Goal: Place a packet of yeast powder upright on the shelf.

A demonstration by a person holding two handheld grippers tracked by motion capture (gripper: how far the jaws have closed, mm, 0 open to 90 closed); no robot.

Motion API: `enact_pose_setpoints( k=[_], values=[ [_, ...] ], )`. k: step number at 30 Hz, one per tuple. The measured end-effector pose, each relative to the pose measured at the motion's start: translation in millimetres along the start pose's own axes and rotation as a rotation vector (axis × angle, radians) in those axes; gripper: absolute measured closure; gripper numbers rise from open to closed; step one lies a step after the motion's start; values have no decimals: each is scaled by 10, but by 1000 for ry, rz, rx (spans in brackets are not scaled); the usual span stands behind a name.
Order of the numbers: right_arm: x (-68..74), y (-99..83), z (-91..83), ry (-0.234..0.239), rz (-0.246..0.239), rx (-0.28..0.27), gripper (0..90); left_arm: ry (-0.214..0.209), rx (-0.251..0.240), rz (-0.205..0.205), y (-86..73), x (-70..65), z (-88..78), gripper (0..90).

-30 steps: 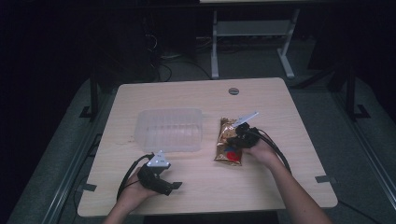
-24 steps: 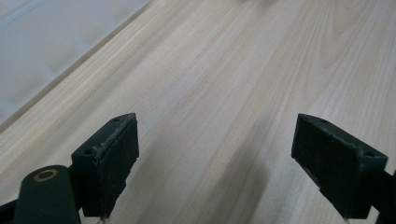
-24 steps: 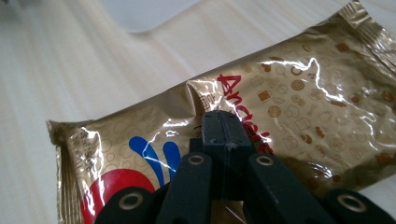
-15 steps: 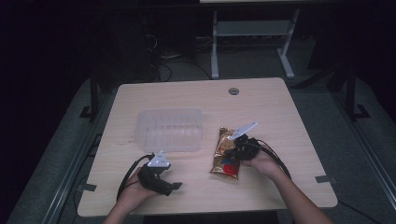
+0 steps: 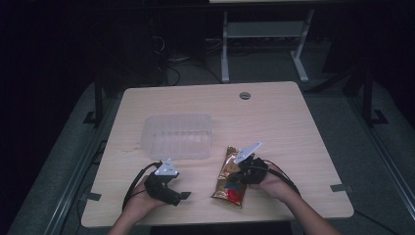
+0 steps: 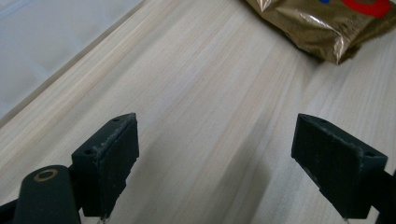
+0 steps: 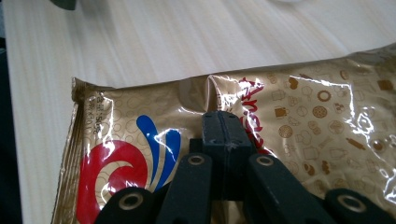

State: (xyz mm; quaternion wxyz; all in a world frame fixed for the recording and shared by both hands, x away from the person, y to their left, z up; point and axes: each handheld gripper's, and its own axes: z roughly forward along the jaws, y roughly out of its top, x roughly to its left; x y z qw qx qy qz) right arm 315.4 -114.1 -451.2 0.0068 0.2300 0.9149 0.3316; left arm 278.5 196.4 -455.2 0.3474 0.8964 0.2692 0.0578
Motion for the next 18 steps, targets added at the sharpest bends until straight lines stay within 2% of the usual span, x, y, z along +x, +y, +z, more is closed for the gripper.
enact_pose_setpoints(
  k=[3,4,6,10,13,14,18],
  values=[
    [-1,2,2,-9,-39,-3,898,2,-8,-5,0,-14,2,144],
    [5,1,-27,4,1,-16,898,1,-8,-3,1,-16,-2,147],
    [-5,-6,-50,-8,-6,-16,898,-1,-8,2,3,-22,-18,160],
    [-5,-81,-224,-20,21,-45,898,-1,-10,-1,-3,-18,-22,164],
    [4,-185,-306,-36,18,-36,898,0,-9,-2,-1,-18,-22,164],
    [18,-229,-326,-28,34,-35,898,1,-11,2,2,-18,-23,164],
    [55,-387,-341,-10,39,-7,898,3,-13,2,9,-27,-26,163]
  ],
)
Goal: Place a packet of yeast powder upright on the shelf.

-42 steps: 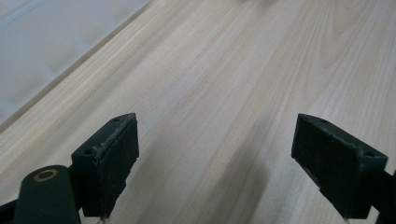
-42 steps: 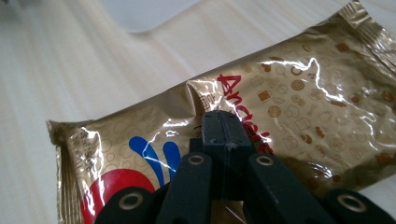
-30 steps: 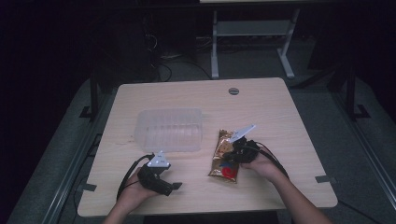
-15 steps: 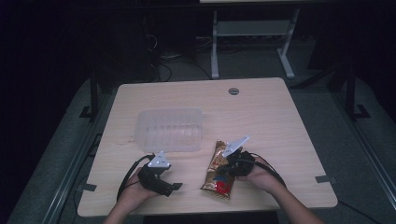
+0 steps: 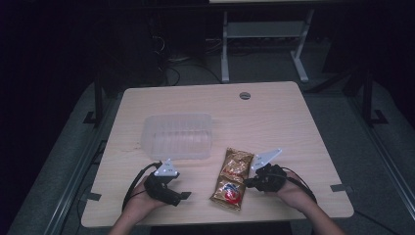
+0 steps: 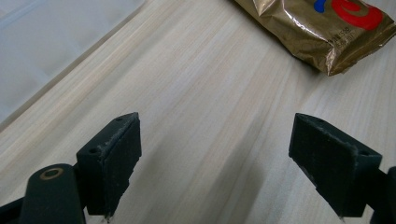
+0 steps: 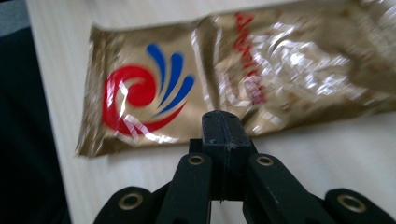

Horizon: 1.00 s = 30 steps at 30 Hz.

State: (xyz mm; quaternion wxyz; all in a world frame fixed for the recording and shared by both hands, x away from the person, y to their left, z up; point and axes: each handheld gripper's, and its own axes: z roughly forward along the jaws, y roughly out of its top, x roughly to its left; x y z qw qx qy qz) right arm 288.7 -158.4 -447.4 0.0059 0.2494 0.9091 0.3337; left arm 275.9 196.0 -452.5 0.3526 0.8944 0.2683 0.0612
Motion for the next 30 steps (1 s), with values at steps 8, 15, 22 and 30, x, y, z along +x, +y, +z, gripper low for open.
enact_pose_setpoints(
  k=[8,15,22,30],
  values=[
    [120,64,199,65,-43,13,897,1,-16,-6,-3,-6,-33,165],
    [228,277,423,95,-100,6,897,4,-32,-11,3,-11,-80,165],
    [325,523,629,105,-126,-2,897,1,-52,-19,-1,-11,-104,192],
    [205,474,430,119,51,-12,708,-22,-71,-26,34,-32,-130,335]
  ],
)
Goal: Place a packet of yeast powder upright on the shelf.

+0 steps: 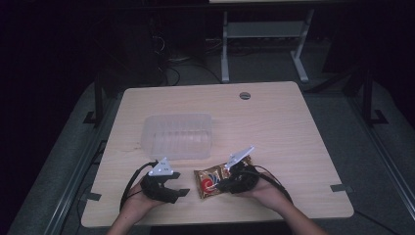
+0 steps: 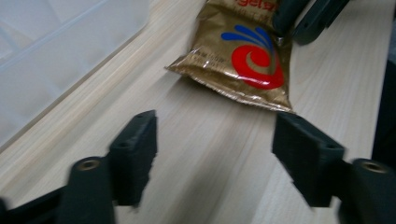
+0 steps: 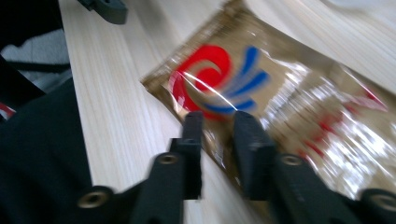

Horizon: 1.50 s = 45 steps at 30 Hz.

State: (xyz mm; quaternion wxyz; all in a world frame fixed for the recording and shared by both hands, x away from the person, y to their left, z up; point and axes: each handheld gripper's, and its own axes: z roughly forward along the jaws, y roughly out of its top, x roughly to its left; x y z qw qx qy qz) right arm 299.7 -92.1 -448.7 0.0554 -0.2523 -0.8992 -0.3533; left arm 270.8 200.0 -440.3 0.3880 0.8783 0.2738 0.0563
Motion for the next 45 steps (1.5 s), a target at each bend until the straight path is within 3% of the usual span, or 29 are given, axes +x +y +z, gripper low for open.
enact_pose_setpoints(
  k=[6,9,11,13,17,20,25,32,38,39,45],
  values=[
    [-212,-166,-371,-42,146,-37,600,-19,-22,-2,120,-19,11,592],
    [-300,-263,-555,-66,200,-63,591,-20,-15,-2,204,-37,28,734],
    [-349,-325,-656,-96,214,-79,543,-11,-3,16,276,-49,38,828],
    [-404,-385,-738,-113,235,-95,552,-14,0,5,337,-67,64,894],
    [-487,-465,-826,-152,270,-96,486,-28,20,19,451,-106,166,895],
    [-547,-501,-834,-165,274,-80,464,-48,44,54,554,-134,270,895],
    [-656,-494,-830,-159,295,-85,436,-77,66,87,722,-189,505,895],
    [-704,-446,-797,-142,291,-79,403,-78,116,125,888,-247,847,895],
    [-696,-461,-806,-140,286,-83,393,-56,157,146,919,-240,1040,896],
    [-695,-462,-810,-140,289,-83,397,-59,150,131,913,-248,1058,896],
    [-747,-471,-819,-98,324,-80,451,-65,180,128,916,-231,1103,899]
  ],
)
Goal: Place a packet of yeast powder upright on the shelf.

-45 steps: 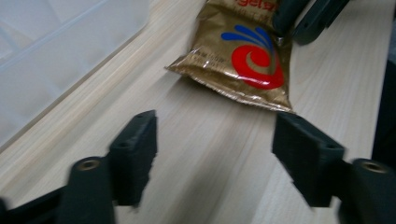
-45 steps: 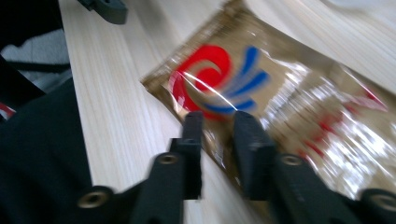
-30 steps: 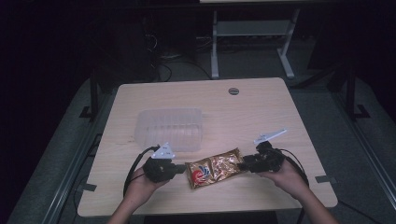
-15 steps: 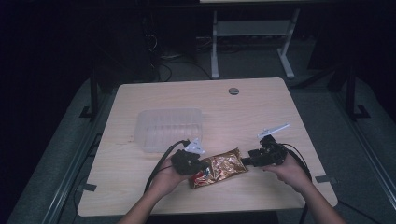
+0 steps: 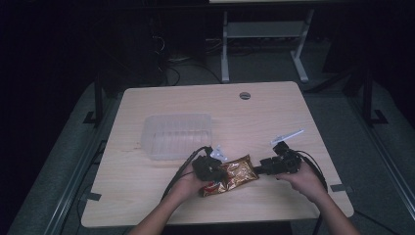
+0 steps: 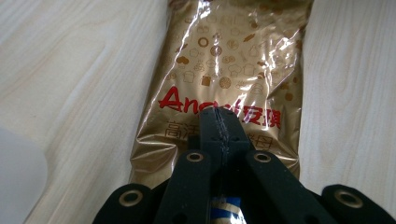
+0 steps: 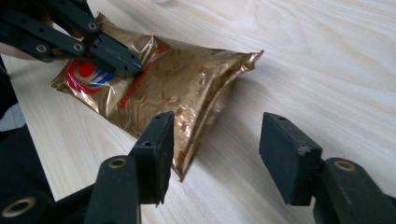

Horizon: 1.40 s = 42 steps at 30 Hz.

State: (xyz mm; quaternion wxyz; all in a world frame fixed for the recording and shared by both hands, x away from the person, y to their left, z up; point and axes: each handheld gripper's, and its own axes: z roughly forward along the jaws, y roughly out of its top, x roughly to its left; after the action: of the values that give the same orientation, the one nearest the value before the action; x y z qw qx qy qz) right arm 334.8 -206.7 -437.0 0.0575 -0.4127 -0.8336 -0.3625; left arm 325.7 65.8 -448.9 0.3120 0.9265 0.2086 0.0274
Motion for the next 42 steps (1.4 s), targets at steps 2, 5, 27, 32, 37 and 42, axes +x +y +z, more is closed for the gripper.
enact_pose_setpoints(
  k=[2,5,27,32,37,42],
  values=[
    [-6,7,0,1,0,2,462,1,3,-3,4,-1,16,899],
    [-2,30,12,14,8,-2,479,3,4,0,5,3,25,900],
    [-64,166,189,68,58,63,630,-2,3,3,-15,6,27,900],
    [-106,176,190,112,85,51,607,-3,-6,-5,-19,5,33,900],
    [-123,202,192,124,95,37,580,-5,-8,-4,-22,7,33,900],
    [-117,216,220,141,105,50,561,-5,-10,-1,-25,8,32,900]
  ],
)
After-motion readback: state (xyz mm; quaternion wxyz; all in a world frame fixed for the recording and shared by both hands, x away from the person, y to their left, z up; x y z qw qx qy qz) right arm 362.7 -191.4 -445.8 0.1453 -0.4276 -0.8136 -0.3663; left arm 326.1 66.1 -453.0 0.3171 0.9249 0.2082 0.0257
